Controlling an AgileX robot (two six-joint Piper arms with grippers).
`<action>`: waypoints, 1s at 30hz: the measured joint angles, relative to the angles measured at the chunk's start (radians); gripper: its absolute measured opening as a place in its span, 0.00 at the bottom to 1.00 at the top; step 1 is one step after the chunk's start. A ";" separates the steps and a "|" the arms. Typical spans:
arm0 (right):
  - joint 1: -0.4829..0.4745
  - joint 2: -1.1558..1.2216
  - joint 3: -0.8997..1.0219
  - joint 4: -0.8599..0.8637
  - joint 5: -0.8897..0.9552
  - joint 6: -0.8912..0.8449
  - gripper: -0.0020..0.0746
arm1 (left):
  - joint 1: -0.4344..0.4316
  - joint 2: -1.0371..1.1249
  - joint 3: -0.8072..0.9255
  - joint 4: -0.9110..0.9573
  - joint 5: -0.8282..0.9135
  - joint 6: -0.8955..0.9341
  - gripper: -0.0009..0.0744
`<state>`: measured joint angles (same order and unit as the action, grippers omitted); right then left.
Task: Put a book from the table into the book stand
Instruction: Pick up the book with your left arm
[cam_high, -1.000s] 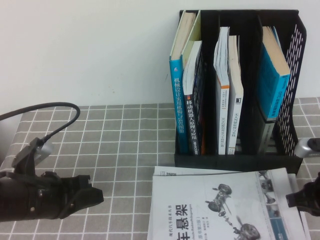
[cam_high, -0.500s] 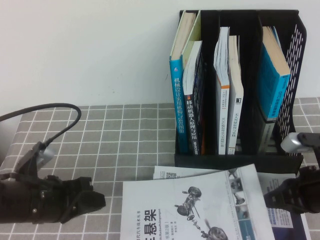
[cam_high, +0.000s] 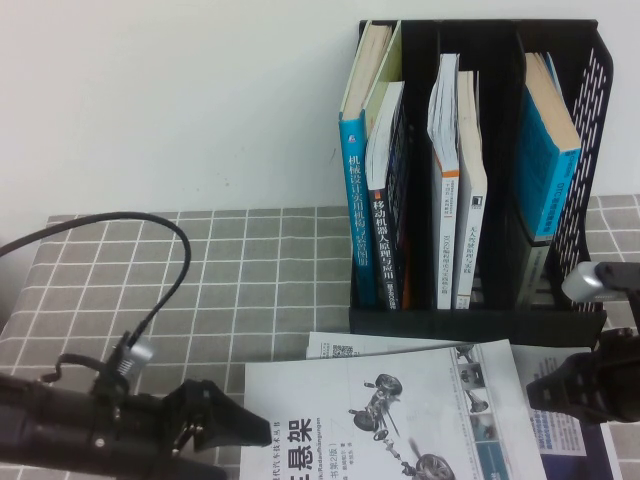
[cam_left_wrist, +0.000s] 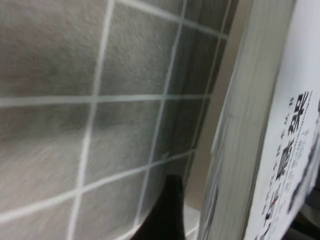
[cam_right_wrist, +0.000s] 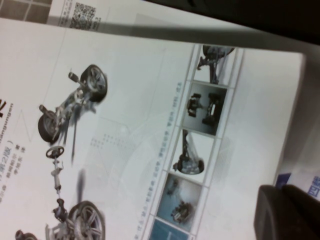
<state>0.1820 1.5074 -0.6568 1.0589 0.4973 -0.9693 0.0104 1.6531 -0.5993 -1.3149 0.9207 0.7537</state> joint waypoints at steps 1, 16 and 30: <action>0.000 0.000 0.000 0.000 0.000 0.000 0.02 | 0.000 0.025 -0.001 -0.025 0.019 0.033 0.92; 0.000 -0.024 0.000 0.000 0.000 -0.002 0.02 | 0.001 0.236 -0.008 -0.248 0.168 0.384 0.24; 0.000 -0.430 0.000 -0.119 0.002 0.071 0.02 | -0.011 -0.211 -0.089 -0.168 0.151 0.207 0.17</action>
<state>0.1820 1.0779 -0.6568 0.9396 0.4997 -0.8980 -0.0005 1.4419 -0.6881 -1.4833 1.0721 0.9607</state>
